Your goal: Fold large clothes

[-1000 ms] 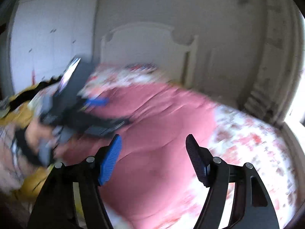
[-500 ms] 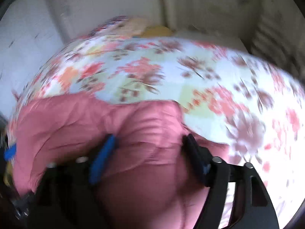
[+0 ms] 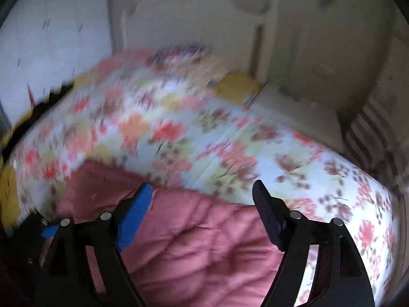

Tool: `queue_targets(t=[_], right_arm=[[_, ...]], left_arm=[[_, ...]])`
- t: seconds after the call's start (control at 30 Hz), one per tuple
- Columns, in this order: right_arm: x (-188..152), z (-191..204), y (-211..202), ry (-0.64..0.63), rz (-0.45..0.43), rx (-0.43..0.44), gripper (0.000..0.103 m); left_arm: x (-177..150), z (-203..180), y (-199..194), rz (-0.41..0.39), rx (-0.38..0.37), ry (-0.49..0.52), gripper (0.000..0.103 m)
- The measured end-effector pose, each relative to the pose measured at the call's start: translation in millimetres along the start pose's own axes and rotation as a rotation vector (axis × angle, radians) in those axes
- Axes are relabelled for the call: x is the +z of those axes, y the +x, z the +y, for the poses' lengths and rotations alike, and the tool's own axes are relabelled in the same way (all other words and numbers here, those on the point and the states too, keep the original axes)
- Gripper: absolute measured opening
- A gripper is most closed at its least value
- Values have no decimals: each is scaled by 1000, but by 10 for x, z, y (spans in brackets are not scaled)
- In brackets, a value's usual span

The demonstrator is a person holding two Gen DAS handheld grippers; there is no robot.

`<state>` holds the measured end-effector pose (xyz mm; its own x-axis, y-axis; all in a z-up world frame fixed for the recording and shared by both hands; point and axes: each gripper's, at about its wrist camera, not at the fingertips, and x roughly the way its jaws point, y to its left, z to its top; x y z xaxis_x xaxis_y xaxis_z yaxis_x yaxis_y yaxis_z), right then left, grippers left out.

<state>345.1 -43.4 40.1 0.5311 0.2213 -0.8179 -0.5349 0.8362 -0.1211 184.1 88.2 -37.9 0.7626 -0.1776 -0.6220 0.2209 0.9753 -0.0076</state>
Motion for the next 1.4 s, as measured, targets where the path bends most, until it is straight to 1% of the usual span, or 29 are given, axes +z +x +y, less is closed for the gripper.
queue_targets(t=[0.03, 0.07, 0.13, 0.23, 0.3, 0.4, 0.43, 0.47, 0.5, 0.53, 0.57, 0.6, 0.67, 0.7, 0.77, 0.8, 0.83, 0.87, 0.9, 0.93, 0.97, 1.0, 1.03, 1.1, 1.13, 1.23, 1.3, 1.37, 1.4], right_arm=[[-45, 80, 222, -31, 78, -15, 80], [-87, 88, 374, -19, 110, -14, 81], [-71, 39, 381, 20, 108, -13, 84], [-106, 59, 216, 12, 44, -48, 85], [-174, -14, 10, 68, -13, -23, 85], [-295, -135, -350, 169, -115, 24, 85], [-341, -141, -450, 179, -140, 12, 85], [-384, -131, -503, 169, -145, -25, 87], [-458, -103, -485, 133, -117, -92, 95], [-526, -83, -407, 100, -74, -134, 96], [-641, -84, -258, 74, 0, -124, 96], [-707, -134, -247, 99, 0, -92, 96], [-833, -310, -405, 204, -62, -10, 96], [-933, -416, -526, 281, -95, 52, 96], [-1115, -532, -691, 371, -137, 123, 97], [-1244, -574, -775, 400, -153, 145, 97], [-1368, -597, -838, 419, -162, 150, 97], [-1464, -607, -863, 434, -165, 155, 97], [-1614, -637, -875, 473, -162, 179, 97], [-1752, -664, -865, 523, -154, 224, 97], [-1857, -681, -855, 563, -153, 271, 97], [-1994, -694, -820, 623, -154, 358, 97], [-2113, -692, -772, 676, -151, 449, 97], [-2257, -654, -670, 731, -124, 576, 97], [-2301, -624, -630, 743, -109, 618, 97], [-2313, -549, -568, 728, -82, 677, 99], [-2283, -472, -575, 701, -82, 677, 99], [-2256, -409, -610, 662, -112, 662, 99], [-2265, -398, -654, 652, -162, 663, 95]], left_arm=[[0, 3, 0, 0, -1, -1, 101], [-1, 2, 0, 1, -1, -1, 101], [1, 2, 0, 2, 2, 0, 101], [-6, 31, 25, 15, 1, -7, 101], [-6, 49, 15, 16, -16, -17, 101], [-17, 44, -2, 11, -15, -15, 101], [-20, 43, -6, 9, -13, -18, 101], [-20, 40, -6, 9, -12, -20, 101], [-20, 43, -6, 8, -13, -23, 101], [-19, 48, -6, 7, -13, -27, 101], [-18, 54, -7, 7, -15, -30, 101], [-18, 59, -7, 7, -18, -33, 101], [-16, 64, -16, 8, -24, -35, 101], [-19, 67, -28, 9, -26, -33, 101], [-31, 117, -85, -7, -26, -53, 101], [-43, 188, -130, -10, -36, -86, 101], [-57, 295, -185, -11, -71, -137, 101], [-69, 374, -222, -14, -81, -176, 101], [-91, 481, -264, -13, -72, -216, 101], [-115, 567, -286, -8, -40, -232, 101], [-134, 622, -285, 2, -29, -234, 101], [-161, 688, -261, 22, -42, -242, 101], [-212, 769, -223, 49, -88, -270, 101], [-303, 884, -165, 79, -166, -334, 101], [-349, 933, -134, 92, -207, -369, 101], [-491, 1054, -14, 139, -319, -459, 101], [-545, 1104, 48, 164, -381, -501, 101], [-538, 1079, 70, 173, -388, -499, 101], [-522, 1064, 86, 188, -400, -498, 101]])
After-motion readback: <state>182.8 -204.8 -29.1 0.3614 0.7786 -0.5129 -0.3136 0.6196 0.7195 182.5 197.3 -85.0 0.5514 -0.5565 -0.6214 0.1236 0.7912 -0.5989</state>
